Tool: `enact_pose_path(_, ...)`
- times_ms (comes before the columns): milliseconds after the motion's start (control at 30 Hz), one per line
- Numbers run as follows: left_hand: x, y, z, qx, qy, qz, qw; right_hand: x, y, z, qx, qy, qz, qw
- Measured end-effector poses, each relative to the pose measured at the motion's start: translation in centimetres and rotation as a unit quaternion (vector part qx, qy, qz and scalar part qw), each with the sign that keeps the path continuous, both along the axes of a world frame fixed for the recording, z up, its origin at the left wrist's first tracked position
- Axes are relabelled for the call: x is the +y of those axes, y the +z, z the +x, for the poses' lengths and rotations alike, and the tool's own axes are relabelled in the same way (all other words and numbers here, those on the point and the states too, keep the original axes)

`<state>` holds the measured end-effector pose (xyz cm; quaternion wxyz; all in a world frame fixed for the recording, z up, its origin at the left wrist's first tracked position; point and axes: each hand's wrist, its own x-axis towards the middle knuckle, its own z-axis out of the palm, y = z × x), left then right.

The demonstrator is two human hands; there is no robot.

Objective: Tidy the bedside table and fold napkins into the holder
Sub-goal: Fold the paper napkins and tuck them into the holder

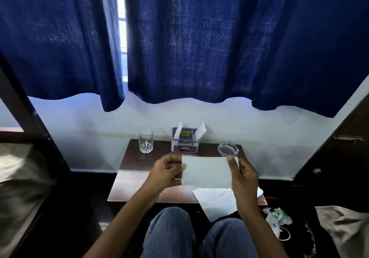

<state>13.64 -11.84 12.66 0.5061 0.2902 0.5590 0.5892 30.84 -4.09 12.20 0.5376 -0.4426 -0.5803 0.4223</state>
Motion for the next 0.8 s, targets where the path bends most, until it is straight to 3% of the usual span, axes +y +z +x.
enact_pose_path(100, 0.1, -0.1, 0.7, 0.045, 0.040, 0.032, 0.998, -0.2, -0.3, -0.2, 0.013, -0.006, -0.006, 1.000)
enact_pose_path(333, -0.4, 0.2, 0.2, 0.086, -0.005, 0.033, 0.996, -0.1, -0.4, 0.2, 0.032, 0.038, -0.021, 0.999)
enact_pose_path(567, -1.3, 1.1, -0.5, 0.171, -0.030, 0.032, 0.984, 0.8, -0.2, 1.6, 0.046, 0.188, -0.172, 0.966)
enact_pose_path(800, -1.2, 0.7, -1.4, 0.187, -0.024, 0.041, 0.981, 0.9, 0.0, 1.3, 0.063, 0.173, -0.184, 0.965)
